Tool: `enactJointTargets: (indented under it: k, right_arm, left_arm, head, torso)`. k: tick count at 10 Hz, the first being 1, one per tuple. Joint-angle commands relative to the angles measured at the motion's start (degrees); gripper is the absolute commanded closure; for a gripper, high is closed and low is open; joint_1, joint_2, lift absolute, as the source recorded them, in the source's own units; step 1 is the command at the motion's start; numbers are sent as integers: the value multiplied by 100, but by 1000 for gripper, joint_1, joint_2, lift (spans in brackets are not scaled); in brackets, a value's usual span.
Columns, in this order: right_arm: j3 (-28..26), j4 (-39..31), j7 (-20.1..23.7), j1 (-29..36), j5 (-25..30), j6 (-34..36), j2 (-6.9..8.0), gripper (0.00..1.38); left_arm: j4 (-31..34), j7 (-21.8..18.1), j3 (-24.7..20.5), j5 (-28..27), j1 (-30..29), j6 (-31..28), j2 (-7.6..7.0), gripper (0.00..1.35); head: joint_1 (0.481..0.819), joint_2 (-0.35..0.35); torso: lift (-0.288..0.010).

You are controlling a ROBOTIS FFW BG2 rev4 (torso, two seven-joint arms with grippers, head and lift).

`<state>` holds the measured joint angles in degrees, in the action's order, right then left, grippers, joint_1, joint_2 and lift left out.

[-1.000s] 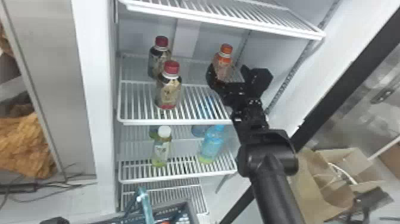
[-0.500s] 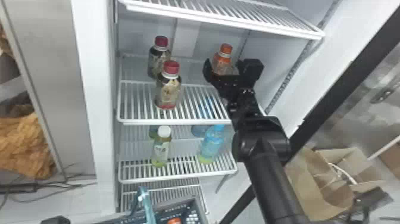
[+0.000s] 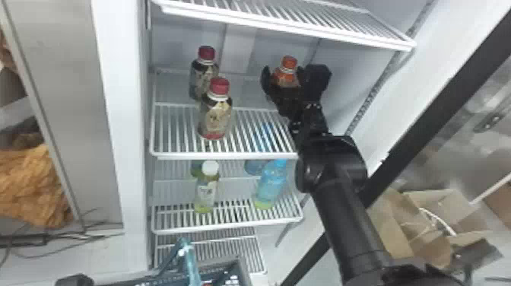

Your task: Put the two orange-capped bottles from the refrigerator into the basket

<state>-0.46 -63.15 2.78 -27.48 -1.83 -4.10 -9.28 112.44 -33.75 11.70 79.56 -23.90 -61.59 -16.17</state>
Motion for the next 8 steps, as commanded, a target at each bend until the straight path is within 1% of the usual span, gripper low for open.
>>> enactJointTargets:
  k: [1,3,4,6,7,8]
  right_arm:
    - [0,8,-32,34,0,100,-3,883]
    - [0,-146,-40,146,23,100,-12,884]
    - [-34,-442,-40,273,103,86,-21,884]
    - [-148,-1384,74,779,46,128,-47,884]
    - [-217,-2101,276,1215,-126,410,-47,883]
    - [-240,-2664,346,1594,-183,635,-47,884]
  left_arm:
    - [-1,0,-5,20,-14,0,0,1207]
    - [-1,0,6,20,-14,0,-9,1207]
    - [-1,-9,-5,31,-14,0,-9,1207]
    - [-1,-18,-5,20,-14,0,0,1207]
    - [-1,-18,-51,8,-42,14,26,1207]
    - [-1,-26,-74,-3,-71,14,35,1207]
  head:
    - [695,-350]
    - [695,-350]
    - [695,-350]
    - [695,-350]
    - [695,-350]
    - [695,-350]
  torso:
    - [-40]
    - [-40]
    - [-40]
    - [-40]
    - [-40]
    - [-40]
